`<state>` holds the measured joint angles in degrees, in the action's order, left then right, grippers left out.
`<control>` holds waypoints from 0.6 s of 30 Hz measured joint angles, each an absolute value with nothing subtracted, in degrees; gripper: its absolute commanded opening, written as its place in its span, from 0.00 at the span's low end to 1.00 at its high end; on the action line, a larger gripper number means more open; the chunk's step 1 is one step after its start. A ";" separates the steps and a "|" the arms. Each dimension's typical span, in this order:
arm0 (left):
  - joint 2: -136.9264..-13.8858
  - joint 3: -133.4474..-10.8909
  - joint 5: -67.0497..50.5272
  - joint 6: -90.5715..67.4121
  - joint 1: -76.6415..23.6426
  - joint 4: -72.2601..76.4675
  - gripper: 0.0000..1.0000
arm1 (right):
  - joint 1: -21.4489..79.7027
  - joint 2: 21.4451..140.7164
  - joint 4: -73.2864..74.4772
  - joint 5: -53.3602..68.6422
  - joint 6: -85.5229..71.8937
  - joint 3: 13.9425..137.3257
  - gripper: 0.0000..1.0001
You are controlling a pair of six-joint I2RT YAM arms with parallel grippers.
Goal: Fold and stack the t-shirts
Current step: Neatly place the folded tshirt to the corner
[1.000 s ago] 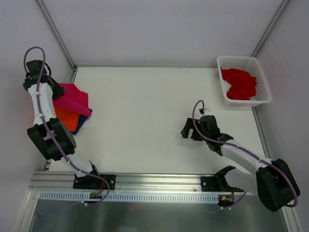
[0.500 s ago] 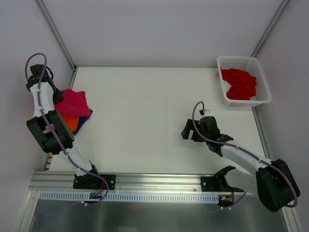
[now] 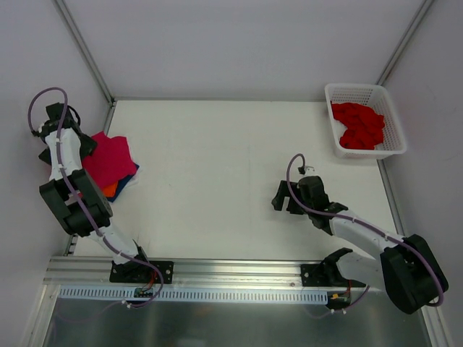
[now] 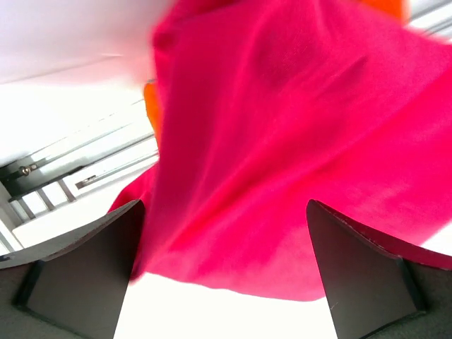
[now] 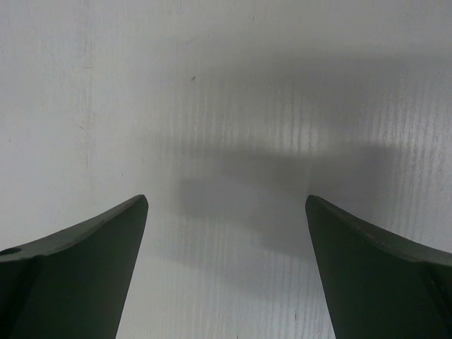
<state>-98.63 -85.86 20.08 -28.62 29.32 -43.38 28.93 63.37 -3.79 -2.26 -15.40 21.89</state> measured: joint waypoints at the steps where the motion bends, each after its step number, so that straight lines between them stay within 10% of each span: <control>1: -97.25 -85.86 20.29 -29.10 29.26 -43.40 0.99 | 28.93 63.72 -4.38 -2.17 -15.40 21.89 0.99; 18: -58.94 -84.77 16.69 -30.52 -5.48 -41.78 0.99 | 30.04 54.72 2.76 -3.03 -15.77 26.00 1.00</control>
